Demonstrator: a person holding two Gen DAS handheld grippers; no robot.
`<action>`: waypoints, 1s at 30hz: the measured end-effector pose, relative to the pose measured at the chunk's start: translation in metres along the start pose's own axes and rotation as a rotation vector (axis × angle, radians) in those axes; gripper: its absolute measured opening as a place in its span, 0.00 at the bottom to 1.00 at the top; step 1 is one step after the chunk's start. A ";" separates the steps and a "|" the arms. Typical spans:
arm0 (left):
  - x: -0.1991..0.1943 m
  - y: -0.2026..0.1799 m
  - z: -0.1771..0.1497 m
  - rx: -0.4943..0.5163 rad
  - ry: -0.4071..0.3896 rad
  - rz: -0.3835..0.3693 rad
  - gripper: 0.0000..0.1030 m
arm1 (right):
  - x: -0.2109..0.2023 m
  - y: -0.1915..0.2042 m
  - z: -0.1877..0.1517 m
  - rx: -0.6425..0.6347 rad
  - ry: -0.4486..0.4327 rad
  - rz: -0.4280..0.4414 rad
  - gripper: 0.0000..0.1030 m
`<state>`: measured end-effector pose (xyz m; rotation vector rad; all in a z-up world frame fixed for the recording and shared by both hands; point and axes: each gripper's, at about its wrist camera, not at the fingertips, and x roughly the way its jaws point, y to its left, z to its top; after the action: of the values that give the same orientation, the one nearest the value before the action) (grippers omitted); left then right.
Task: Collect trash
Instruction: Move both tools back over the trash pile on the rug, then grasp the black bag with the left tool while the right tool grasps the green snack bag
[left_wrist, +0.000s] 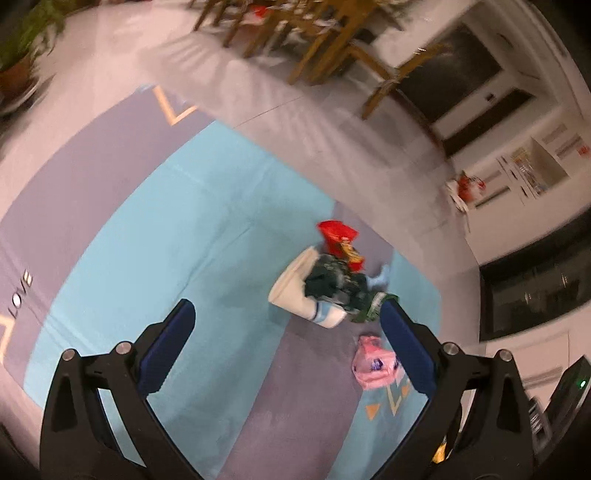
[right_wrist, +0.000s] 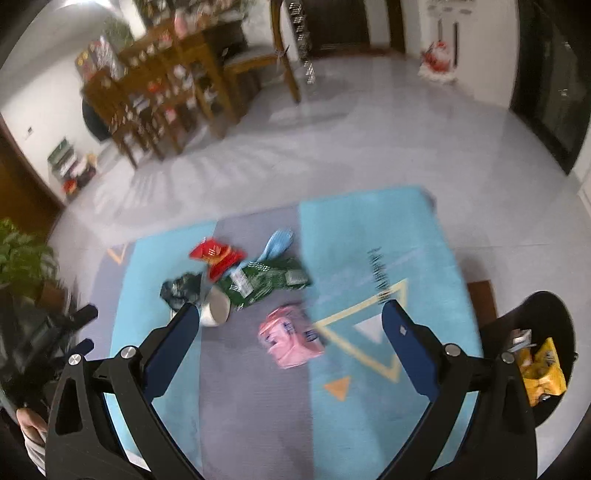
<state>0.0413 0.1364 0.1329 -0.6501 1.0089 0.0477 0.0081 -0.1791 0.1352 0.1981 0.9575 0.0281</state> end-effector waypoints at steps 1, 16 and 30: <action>0.009 -0.004 0.002 0.011 0.020 0.009 0.97 | 0.009 0.006 0.001 -0.015 0.026 -0.006 0.94; 0.120 -0.052 0.012 0.115 0.154 -0.010 0.96 | 0.139 0.007 0.038 0.044 0.247 0.058 0.88; 0.142 -0.043 0.001 0.131 0.209 0.067 0.38 | 0.196 0.018 0.031 -0.007 0.358 0.023 0.87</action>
<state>0.1341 0.0657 0.0406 -0.5082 1.2245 -0.0286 0.1478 -0.1441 -0.0026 0.2007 1.3117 0.0903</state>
